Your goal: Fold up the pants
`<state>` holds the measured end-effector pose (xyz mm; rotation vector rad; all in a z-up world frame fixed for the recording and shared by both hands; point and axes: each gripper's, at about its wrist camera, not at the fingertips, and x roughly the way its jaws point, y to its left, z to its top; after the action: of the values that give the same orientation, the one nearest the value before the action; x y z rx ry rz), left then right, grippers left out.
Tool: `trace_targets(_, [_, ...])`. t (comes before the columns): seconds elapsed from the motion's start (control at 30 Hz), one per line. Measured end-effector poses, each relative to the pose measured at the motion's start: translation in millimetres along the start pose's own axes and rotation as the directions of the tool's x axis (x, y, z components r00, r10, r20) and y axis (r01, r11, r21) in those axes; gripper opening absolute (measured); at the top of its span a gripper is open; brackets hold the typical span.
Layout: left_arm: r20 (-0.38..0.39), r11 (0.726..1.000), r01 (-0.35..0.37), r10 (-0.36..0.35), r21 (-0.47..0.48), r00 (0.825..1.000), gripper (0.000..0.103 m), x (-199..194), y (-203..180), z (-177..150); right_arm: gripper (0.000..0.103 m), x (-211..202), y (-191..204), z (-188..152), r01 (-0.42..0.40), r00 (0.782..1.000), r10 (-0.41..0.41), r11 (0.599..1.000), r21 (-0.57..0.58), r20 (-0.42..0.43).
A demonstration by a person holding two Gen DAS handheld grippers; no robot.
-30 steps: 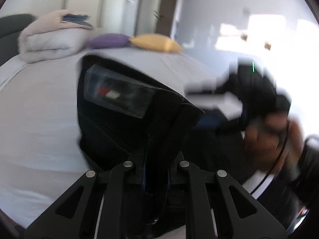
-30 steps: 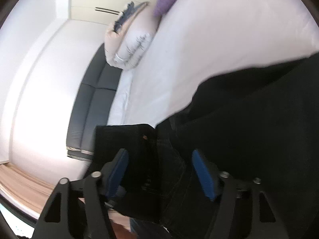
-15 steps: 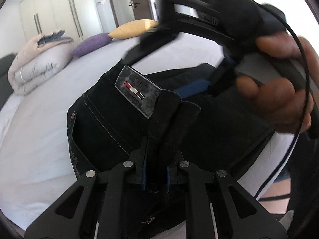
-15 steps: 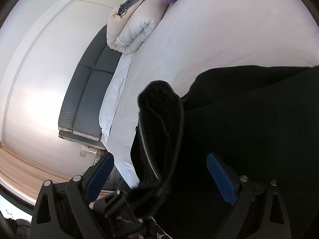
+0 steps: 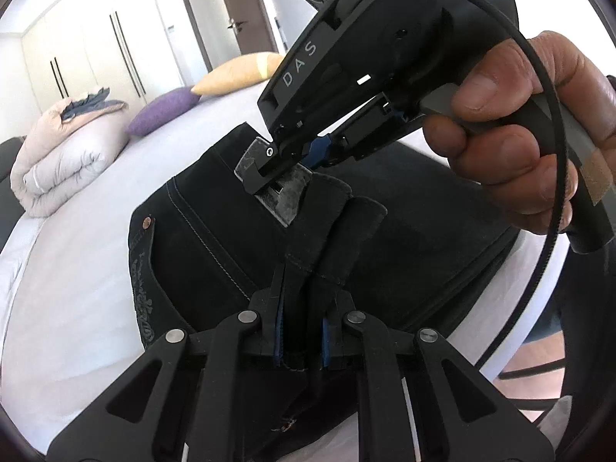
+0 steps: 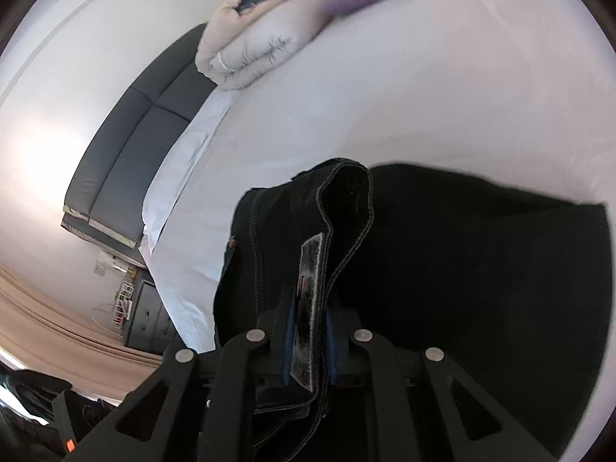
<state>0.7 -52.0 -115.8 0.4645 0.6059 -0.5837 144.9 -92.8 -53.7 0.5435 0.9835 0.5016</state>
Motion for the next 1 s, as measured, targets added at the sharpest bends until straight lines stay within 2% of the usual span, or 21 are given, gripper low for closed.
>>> trace_targets(0.27, [0.026,0.995,0.076,-0.078,0.059,0.997,0.012,0,-35,27,0.013,-40,-31,-1,0.007,0.997,-0.010,0.999,0.049,0.070])
trace_targets(0.6, [-0.004,0.975,0.164,-0.166,0.150,0.986,0.012,31,-91,51,0.013,-77,-90,-18,0.012,0.994,-0.029,0.988,0.156,0.109])
trace_targets(0.9, [-0.031,0.964,0.193,-0.191,0.180,0.981,0.012,44,-80,53,0.013,-86,-121,-28,-0.008,0.991,-0.021,0.977,0.215,0.129])
trace_targets(0.97, [-0.040,0.964,0.196,-0.192,0.179,0.981,0.012,43,-51,46,0.013,-84,-124,-32,-0.007,0.992,-0.022,0.975,0.221,0.126])
trace_targets(1.0, [-0.044,0.964,0.196,-0.192,0.181,0.981,0.012,44,-50,49,0.013,-83,-126,-33,-0.009,0.992,-0.021,0.974,0.228,0.126])
